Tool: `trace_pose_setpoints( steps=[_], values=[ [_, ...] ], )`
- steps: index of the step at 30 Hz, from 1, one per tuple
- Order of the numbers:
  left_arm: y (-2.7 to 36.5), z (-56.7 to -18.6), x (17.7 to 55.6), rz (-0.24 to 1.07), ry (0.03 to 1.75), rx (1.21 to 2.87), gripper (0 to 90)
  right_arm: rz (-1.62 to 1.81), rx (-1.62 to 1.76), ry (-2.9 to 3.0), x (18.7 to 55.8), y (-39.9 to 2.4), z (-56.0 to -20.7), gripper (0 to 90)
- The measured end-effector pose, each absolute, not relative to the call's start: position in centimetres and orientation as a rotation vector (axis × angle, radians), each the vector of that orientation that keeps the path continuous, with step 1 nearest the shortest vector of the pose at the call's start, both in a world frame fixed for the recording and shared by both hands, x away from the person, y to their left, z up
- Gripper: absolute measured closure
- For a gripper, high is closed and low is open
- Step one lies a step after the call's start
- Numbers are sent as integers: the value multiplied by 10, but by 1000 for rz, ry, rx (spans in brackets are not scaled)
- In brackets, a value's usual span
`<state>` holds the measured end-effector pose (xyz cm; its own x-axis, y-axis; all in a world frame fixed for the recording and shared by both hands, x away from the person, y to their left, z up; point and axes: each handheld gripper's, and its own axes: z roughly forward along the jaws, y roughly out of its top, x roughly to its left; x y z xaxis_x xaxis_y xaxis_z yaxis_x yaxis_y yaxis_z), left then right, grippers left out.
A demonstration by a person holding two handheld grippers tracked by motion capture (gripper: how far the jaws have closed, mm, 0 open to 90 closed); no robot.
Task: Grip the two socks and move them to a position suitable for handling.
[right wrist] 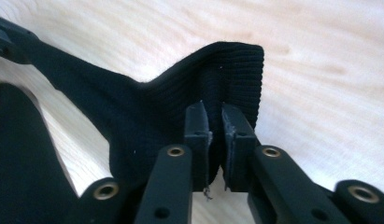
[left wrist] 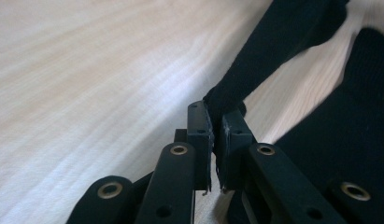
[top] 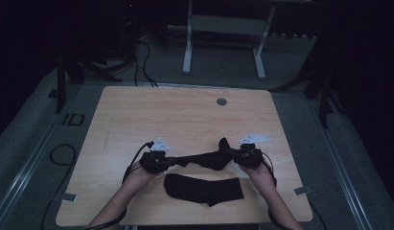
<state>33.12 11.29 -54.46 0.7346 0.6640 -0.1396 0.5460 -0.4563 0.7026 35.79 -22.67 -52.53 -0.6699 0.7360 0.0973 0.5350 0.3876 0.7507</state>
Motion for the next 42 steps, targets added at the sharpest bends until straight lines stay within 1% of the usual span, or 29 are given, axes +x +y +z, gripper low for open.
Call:
trace_pose_setpoints(
  steps=[3, 7, 8, 9, 10, 11, 12, 14, 16, 17, 18, 21, 27, 28, 30, 31, 32, 33, 34, 36, 37, 39, 42],
  values=[
    [112, -547, 333, 211, 906, 2164, 834, 1129, 1151, 2412, 357, -227, -537, 797],
    [109, -545, 331, 320, 877, 2187, 834, 1131, 1176, 2408, 355, -231, -543, 796],
    [108, -545, 330, 325, 877, 2181, 828, 1130, 1173, 2406, 354, -231, -543, 789],
    [108, -544, 331, 323, 880, 2182, 826, 1125, 1174, 2408, 353, -231, -543, 761],
    [109, -544, 331, 316, 884, 2183, 801, 1119, 1185, 2409, 353, -230, -544, 704],
    [110, -544, 331, 315, 892, 2178, 770, 1112, 1198, 2420, 354, -231, -545, 667],
    [112, -544, 331, 309, 901, 2171, 765, 1091, 1206, 2429, 354, -231, -546, 647],
    [117, -544, 330, 290, 915, 2163, 638, 1067, 1219, 2439, 353, -232, -549, 573],
    [123, -544, 330, 301, 940, 2174, 579, 1061, 1231, 2444, 352, -235, -550, 554],
    [126, -545, 330, 314, 962, 2170, 526, 1052, 1235, 2438, 351, -237, -549, 552],
    [130, -546, 331, 328, 990, 2170, 510, 1033, 1236, 2440, 351, -239, -549, 551],
    [139, -547, 332, 321, 1032, 2143, 509, 1006, 1253, 2430, 352, -244, -549, 535],
    [134, -543, 327, 310, 979, 2120, 512, 945, 1308, 2346, 357, -254, -541, 518],
    [131, -541, 327, 313, 968, 2127, 521, 914, 1312, 2321, 358, -256, -539, 527],
    [125, -539, 326, 296, 931, 2129, 575, 901, 1274, 2291, 358, -257, -534, 650],
    [122, -538, 326, 286, 914, 2135, 612, 908, 1238, 2277, 358, -258, -531, 764],
    [118, -537, 326, 273, 895, 2140, 667, 911, 1213, 2258, 357, -257, -528, 848],
    [114, -536, 325, 272, 875, 2147, 677, 939, 1195, 2264, 358, -257, -526, 891],
    [110, -535, 325, 264, 861, 2154, 723, 963, 1187, 2275, 359, -256, -525, 897],
    [102, -534, 326, 249, 827, 2166, 759, 980, 1155, 2318, 361, -251, -525, 898],
    [97, -533, 326, 249, 809, 2176, 762, 971, 1130, 2333, 362, -248, -526, 899],
    [90, -533, 328, 241, 792, 2194, 797, 960, 1100, 2362, 363, -241, -529, 898],
    [81, -538, 336, 245, 810, 2215, 798, 930, 1087, 2397, 368, -235, -536, 898]
  ],
)
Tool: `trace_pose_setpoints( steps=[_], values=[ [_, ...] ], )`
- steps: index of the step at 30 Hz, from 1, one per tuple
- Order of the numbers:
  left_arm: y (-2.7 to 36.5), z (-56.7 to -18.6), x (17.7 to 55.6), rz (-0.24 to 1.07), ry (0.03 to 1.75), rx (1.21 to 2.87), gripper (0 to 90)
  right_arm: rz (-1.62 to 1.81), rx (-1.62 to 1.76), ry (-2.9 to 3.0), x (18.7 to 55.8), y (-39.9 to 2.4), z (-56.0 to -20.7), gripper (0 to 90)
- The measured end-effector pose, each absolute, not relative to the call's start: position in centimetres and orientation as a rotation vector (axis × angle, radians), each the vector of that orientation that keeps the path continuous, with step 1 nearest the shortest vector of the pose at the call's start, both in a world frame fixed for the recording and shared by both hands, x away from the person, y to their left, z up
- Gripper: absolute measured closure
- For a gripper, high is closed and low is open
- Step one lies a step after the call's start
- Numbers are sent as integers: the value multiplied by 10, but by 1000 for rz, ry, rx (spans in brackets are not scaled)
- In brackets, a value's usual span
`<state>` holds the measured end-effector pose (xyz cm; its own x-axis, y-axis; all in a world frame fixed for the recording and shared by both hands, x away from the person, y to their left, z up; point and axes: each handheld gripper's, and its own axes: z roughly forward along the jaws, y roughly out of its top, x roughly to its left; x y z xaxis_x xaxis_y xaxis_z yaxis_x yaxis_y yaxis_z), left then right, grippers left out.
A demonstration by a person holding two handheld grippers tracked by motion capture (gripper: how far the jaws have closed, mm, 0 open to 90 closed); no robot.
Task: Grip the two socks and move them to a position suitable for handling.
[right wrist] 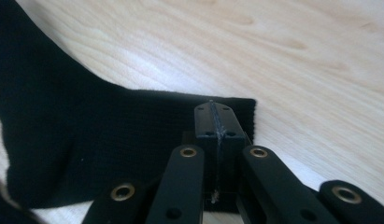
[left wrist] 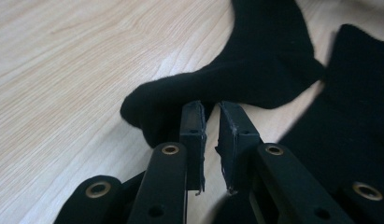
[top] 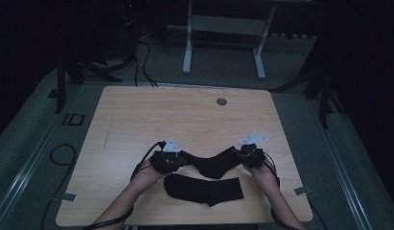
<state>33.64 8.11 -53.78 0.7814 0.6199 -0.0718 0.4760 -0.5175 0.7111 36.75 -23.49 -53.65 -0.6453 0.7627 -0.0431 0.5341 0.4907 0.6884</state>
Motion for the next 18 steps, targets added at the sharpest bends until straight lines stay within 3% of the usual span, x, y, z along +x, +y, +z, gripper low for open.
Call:
trace_pose_setpoints(
  steps=[10, 18],
  values=[
    [68, -555, 371, 241, 926, 2242, 852, 883, 1108, 2419, 378, -228, -554, 896],
    [75, -556, 370, 225, 975, 2252, 852, 885, 1162, 2383, 376, -238, -554, 843]
  ],
)
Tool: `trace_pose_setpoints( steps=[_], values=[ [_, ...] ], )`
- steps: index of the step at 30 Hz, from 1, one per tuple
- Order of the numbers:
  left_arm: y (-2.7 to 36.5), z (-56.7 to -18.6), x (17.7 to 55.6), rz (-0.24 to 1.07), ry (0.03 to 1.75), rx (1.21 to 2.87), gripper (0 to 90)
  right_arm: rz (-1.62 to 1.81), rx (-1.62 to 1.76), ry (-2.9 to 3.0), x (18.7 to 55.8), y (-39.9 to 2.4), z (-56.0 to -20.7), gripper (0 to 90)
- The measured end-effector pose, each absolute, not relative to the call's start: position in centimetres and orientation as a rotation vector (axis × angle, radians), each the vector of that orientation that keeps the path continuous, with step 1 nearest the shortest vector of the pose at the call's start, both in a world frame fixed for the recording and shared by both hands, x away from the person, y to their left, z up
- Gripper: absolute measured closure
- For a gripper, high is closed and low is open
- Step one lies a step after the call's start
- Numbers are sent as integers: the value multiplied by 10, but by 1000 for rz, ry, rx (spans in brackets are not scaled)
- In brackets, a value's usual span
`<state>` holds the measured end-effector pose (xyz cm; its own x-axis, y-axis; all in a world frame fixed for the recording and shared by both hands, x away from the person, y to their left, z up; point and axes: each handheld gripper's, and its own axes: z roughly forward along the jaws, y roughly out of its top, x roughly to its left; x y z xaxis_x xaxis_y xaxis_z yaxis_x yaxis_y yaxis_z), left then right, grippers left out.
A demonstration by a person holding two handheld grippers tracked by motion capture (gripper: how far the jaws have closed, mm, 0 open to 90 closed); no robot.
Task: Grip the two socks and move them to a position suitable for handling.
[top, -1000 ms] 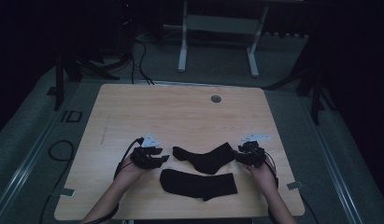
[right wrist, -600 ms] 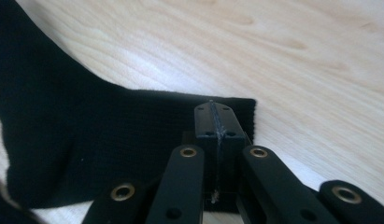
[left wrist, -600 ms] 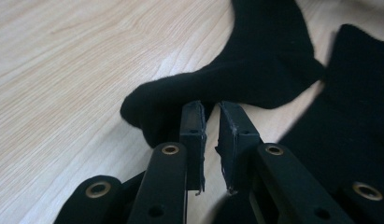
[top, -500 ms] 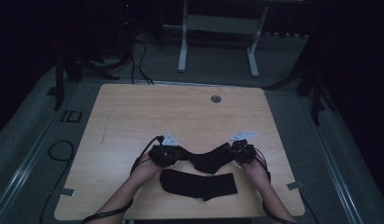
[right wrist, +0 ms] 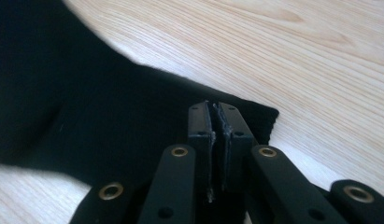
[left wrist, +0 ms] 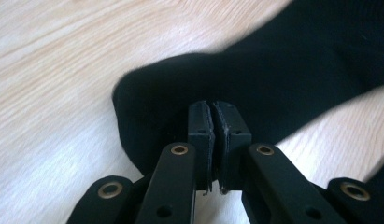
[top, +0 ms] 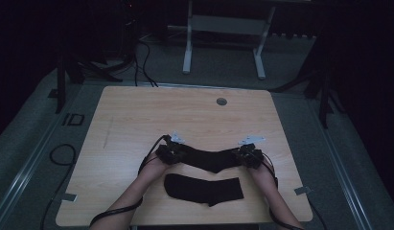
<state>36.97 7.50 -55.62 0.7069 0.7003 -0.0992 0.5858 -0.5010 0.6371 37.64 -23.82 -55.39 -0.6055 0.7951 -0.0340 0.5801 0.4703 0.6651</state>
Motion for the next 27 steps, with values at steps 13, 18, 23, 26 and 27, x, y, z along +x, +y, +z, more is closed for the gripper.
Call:
trace_pose_setpoints(
  steps=[13, 18, 23, 26, 27],
  values=[
    [101, -557, 344, 205, 1004, 2236, 852, 931, 1129, 2396, 372, -230, -557, 825],
    [111, -558, 344, 202, 1033, 2214, 852, 942, 1111, 2406, 374, -220, -557, 824],
    [111, -558, 344, 203, 1029, 2219, 851, 943, 1114, 2408, 375, -218, -557, 819],
    [111, -557, 343, 185, 1018, 2215, 837, 950, 1130, 2412, 376, -218, -556, 790],
    [111, -556, 342, 192, 1005, 2214, 769, 953, 1125, 2418, 374, -217, -554, 734]
  ],
)
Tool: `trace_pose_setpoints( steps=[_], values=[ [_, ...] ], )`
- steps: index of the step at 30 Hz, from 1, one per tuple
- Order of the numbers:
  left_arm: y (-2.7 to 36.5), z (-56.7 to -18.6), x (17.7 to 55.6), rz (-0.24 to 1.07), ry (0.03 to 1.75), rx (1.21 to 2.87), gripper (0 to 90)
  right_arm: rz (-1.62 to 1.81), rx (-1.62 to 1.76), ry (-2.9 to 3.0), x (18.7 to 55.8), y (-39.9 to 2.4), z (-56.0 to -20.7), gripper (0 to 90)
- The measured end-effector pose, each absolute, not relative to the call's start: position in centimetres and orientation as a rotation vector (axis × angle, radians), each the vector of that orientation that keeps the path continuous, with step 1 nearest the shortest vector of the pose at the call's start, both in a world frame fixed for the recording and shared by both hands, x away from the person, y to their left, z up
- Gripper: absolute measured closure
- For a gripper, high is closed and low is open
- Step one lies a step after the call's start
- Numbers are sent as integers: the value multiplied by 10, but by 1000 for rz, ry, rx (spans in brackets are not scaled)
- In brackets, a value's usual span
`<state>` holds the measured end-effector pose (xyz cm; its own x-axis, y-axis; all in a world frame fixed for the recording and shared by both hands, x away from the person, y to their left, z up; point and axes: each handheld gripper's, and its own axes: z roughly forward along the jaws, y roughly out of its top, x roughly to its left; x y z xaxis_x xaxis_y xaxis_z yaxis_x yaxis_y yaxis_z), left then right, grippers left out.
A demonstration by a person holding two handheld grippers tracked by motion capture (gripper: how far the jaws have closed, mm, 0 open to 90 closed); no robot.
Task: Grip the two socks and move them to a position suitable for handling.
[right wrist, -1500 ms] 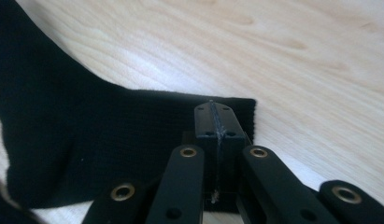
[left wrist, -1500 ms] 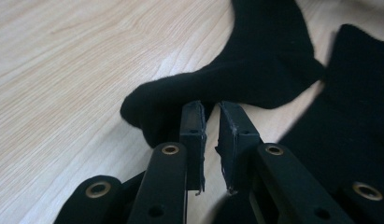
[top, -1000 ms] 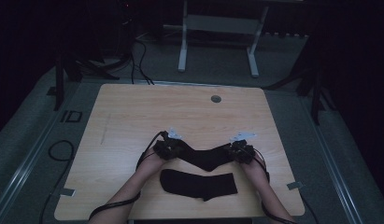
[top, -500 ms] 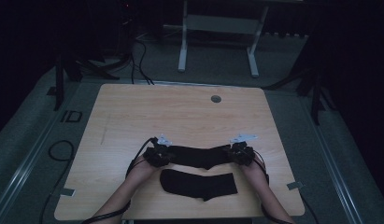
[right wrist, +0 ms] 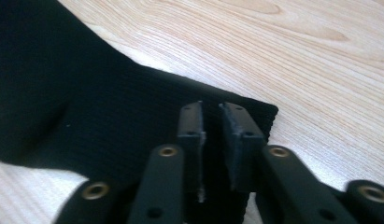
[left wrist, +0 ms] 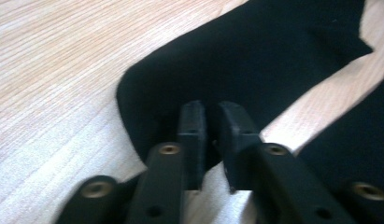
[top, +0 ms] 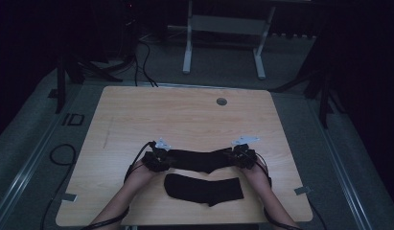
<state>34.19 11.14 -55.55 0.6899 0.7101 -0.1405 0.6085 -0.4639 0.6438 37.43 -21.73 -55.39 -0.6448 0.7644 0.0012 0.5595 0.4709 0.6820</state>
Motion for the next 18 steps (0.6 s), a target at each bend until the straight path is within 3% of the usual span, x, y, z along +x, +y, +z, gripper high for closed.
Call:
trace_pose_setpoints(
  steps=[10, 18],
  values=[
    [125, -531, 311, 224, 940, 2163, 542, 1093, 1139, 2419, 343, -239, -532, 571],
    [132, -544, 287, 169, 956, 2169, 499, 1076, 1181, 2478, 302, -255, -541, 489]
  ],
)
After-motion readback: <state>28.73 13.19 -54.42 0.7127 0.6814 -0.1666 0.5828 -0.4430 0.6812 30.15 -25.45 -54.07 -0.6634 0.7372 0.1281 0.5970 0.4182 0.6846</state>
